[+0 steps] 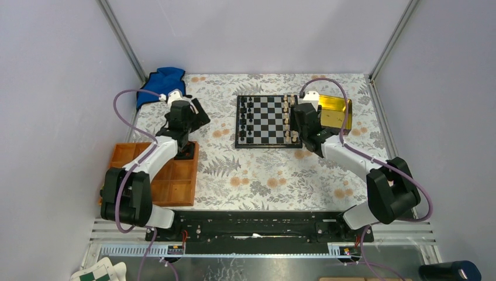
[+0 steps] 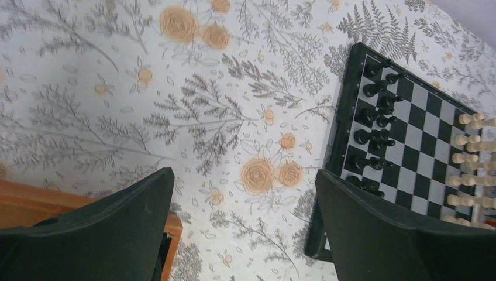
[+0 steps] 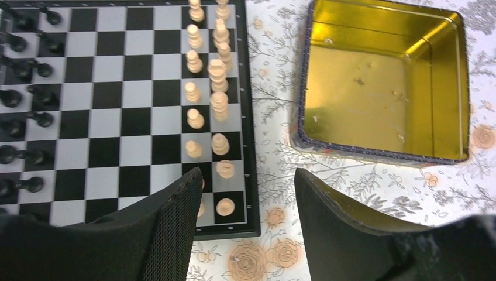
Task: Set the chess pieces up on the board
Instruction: Reset both arms
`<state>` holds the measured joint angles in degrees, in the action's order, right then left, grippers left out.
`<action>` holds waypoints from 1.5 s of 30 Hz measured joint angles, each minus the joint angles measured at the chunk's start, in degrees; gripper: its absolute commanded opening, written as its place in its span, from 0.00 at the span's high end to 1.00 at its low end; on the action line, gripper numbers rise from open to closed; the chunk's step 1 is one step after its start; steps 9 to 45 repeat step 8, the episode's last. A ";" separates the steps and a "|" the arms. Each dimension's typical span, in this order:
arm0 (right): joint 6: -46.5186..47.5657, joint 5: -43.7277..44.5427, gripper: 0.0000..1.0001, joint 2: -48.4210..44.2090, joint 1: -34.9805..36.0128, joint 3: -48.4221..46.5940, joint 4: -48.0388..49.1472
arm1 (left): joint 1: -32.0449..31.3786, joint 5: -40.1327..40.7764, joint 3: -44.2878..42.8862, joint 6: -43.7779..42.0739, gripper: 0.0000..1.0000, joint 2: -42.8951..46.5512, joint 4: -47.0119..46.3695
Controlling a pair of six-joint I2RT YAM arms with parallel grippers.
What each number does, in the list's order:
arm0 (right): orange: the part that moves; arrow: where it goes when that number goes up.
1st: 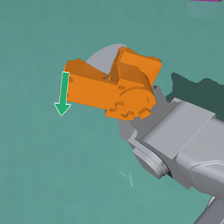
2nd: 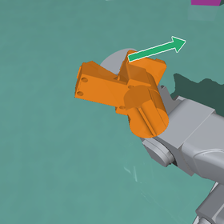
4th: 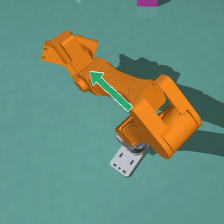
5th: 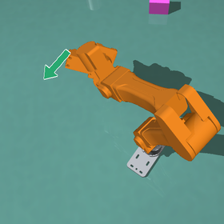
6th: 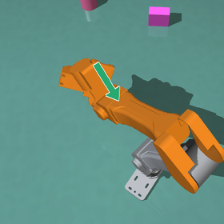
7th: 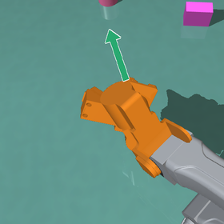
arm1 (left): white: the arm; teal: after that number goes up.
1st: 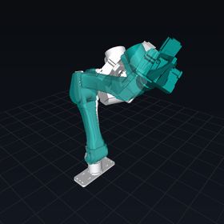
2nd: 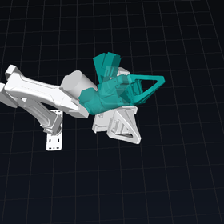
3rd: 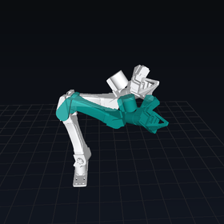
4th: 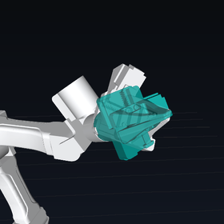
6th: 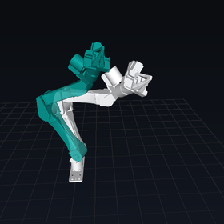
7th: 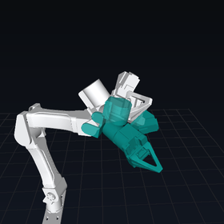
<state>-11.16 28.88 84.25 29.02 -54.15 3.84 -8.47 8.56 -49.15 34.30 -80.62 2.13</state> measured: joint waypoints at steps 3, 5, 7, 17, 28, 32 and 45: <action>0.79 2.38 0.34 0.35 0.00 2.10 2.19 | -1.49 2.71 -0.61 -2.95 0.01 -0.85 -2.36; 1.31 3.78 0.34 0.35 -0.02 3.17 3.43 | -2.14 3.89 -0.87 -5.09 0.01 -1.51 -4.09; 2.05 4.48 0.29 0.33 -0.11 4.39 5.70 | -2.80 4.94 -0.83 -7.65 0.01 -1.81 -5.81; 2.47 4.44 0.27 0.20 -0.17 5.40 7.30 | -2.97 5.42 -0.70 -8.96 0.01 -1.81 -6.95; 2.47 4.44 0.27 0.20 -0.17 5.40 7.30 | -2.97 5.42 -0.70 -8.96 0.01 -1.81 -6.95; 2.47 4.44 0.27 0.20 -0.17 5.40 7.30 | -2.97 5.42 -0.70 -8.96 0.01 -1.81 -6.95; 2.47 4.44 0.27 0.20 -0.17 5.40 7.30 | -2.97 5.42 -0.70 -8.96 0.01 -1.81 -6.95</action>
